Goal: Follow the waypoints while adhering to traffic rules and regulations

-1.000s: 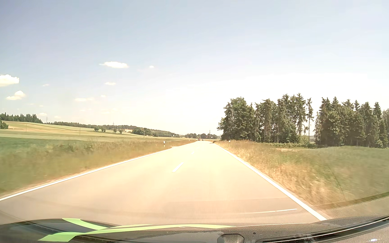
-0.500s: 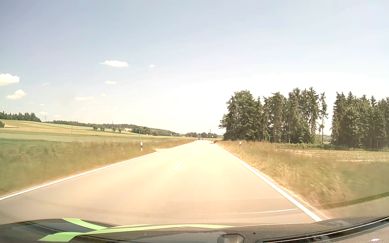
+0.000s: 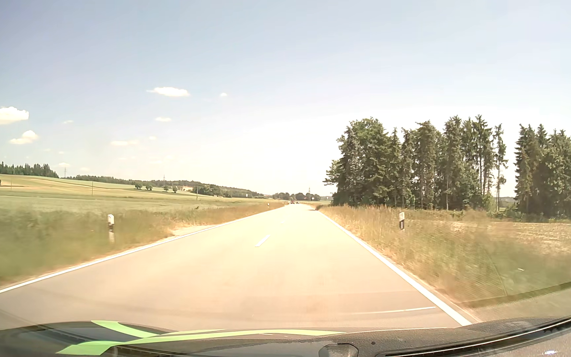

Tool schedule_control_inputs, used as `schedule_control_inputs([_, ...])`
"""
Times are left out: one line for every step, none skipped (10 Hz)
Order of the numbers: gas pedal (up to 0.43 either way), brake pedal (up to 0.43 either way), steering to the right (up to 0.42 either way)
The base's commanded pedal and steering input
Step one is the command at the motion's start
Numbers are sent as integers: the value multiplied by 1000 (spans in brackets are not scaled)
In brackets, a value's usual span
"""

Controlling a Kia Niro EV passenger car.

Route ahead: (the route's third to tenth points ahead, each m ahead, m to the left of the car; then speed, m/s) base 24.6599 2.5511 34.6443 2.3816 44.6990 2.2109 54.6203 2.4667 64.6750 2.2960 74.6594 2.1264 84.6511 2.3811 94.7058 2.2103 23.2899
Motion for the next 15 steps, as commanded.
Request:
schedule_control_inputs([138, 0, -1])
schedule_control_inputs([138, 0, -1])
schedule_control_inputs([138, 0, -1])
schedule_control_inputs([138, 0, -1])
schedule_control_inputs([138, 0, -1])
schedule_control_inputs([138, 0, -1])
schedule_control_inputs([138, 0, -1])
schedule_control_inputs([150, 0, -1])
schedule_control_inputs([150, 0, -1])
schedule_control_inputs([150, 0, -1])
schedule_control_inputs([150, 0, -1])
schedule_control_inputs([150, 0, -1])
schedule_control_inputs([150, 0, -1])
schedule_control_inputs([150, 0, -1])
schedule_control_inputs([150, 0, -1])
